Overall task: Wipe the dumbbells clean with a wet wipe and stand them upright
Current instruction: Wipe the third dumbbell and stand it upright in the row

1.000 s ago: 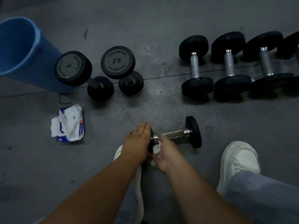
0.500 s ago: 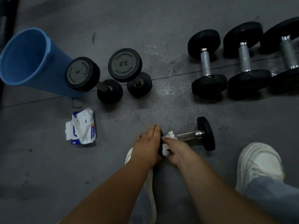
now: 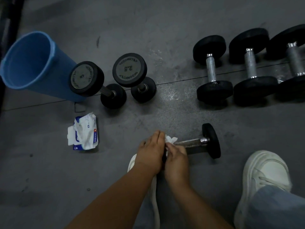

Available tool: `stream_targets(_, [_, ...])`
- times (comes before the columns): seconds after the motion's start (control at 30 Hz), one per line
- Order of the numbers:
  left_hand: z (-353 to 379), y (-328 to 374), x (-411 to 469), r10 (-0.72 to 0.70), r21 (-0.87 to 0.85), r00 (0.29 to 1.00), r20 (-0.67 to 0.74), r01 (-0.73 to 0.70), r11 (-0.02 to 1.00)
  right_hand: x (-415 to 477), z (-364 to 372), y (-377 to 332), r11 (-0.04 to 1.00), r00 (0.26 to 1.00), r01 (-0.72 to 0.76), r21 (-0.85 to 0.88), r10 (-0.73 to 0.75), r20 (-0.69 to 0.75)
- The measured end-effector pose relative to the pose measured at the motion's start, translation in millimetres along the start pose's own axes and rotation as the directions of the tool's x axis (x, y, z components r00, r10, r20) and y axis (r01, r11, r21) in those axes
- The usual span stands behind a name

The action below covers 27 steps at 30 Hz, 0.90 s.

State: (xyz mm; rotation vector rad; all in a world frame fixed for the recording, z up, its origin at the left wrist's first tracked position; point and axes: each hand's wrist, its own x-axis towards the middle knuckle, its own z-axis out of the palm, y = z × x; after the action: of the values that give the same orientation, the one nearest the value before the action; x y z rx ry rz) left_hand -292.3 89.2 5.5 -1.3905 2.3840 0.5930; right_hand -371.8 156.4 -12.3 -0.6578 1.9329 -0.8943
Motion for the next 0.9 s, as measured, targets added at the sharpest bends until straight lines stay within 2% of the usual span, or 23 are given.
stream_targets(0.03, [0,0,0,0.001,-0.003,1.000,-0.004,-0.001,1.000,-1,-3,0,0.997,0.997,0.058,-0.052,-0.055,0.058])
stream_targets(0.1, [-2,1,-1,0.006,-0.006,1.000,-0.003,-0.006,1.000,1,-9,-5,0.999,0.989,-0.038,-0.027,0.042,0.144])
stream_targets(0.2, [-3,2,-3,0.013,-0.012,1.000,0.011,-0.013,1.000,16,-14,-13,0.978,0.959,-0.068,-0.195,0.118,0.258])
stream_targets(0.23, [-4,2,-2,0.015,-0.002,1.000,0.016,-0.015,1.000,23,-14,-14,0.953,0.953,-0.010,-0.302,0.101,0.285])
stream_targets(0.27, [-6,1,-2,0.014,0.007,1.000,0.026,-0.014,1.000,28,-16,-19,0.883,0.939,0.108,-0.457,0.061,0.339])
stream_targets(0.3, [-7,1,-1,0.013,0.015,0.999,0.037,-0.014,1.000,34,-15,-24,0.756,0.920,0.252,-0.605,0.007,0.392])
stream_targets(0.33, [-8,0,0,0.013,0.023,0.999,0.047,-0.015,1.000,38,-14,-26,0.661,0.918,0.333,-0.672,-0.065,0.391])
stream_targets(0.37, [-8,0,0,0.013,0.032,0.998,0.059,-0.015,0.999,40,-14,-30,0.621,0.925,0.349,-0.702,-0.109,0.364])
stream_targets(0.47, [-8,0,-1,0.002,0.036,0.997,0.080,-0.004,0.999,37,-21,-36,0.583,0.925,0.370,-0.724,-0.154,0.348])
stream_targets(0.53, [-7,2,-1,-0.009,0.016,0.995,0.098,0.008,1.000,32,-31,-25,0.661,0.917,0.372,-0.652,-0.151,0.370])
stream_targets(0.57, [-6,2,-1,-0.015,0.006,0.994,0.104,0.015,1.000,27,-37,-15,0.766,0.933,0.320,-0.558,-0.153,0.326])
stream_targets(0.6, [-5,2,0,-0.020,0.002,0.994,0.108,0.020,1.000,20,-41,-6,0.887,0.967,0.202,-0.415,-0.115,0.225])
stream_targets(0.63, [-5,2,1,-0.028,0.002,0.993,0.115,0.028,1.000,12,-44,1,0.979,0.996,0.013,-0.203,0.004,0.084])
stream_targets(0.67, [-6,3,1,-0.038,0.006,0.991,0.125,0.038,0.999,5,-48,6,0.970,0.975,-0.215,0.112,0.220,-0.033])
stream_targets(0.7, [-6,4,1,-0.044,0.011,0.990,0.132,0.043,0.999,1,-52,8,0.782,0.881,-0.395,0.483,0.471,-0.042])
stream_targets(0.73, [-7,5,1,-0.046,0.014,0.990,0.131,0.045,0.999,-2,-58,7,0.454,0.758,-0.469,0.757,0.647,0.082])
stream_targets(0.77, [-7,6,1,-0.048,0.015,0.991,0.127,0.046,0.999,-3,-64,6,0.126,0.675,-0.439,0.890,0.700,0.234])
stream_targets(0.8, [-8,6,0,-0.052,0.012,0.991,0.123,0.051,0.999,-2,-71,5,-0.086,0.638,-0.381,0.921,0.696,0.329])
stream_targets(0.83, [-8,7,0,-0.058,0.007,0.991,0.122,0.058,0.998,1,-77,4,-0.196,0.628,-0.340,0.920,0.680,0.378])
stream_targets(0.87, [-9,7,0,-0.063,0.003,0.991,0.120,0.063,0.998,4,-80,4,-0.241,0.631,-0.319,0.917,0.668,0.395])
stream_targets(0.9, [-9,6,-1,-0.066,0.002,0.990,0.122,0.067,0.998,7,-80,3,-0.239,0.630,-0.312,0.919,0.672,0.389])
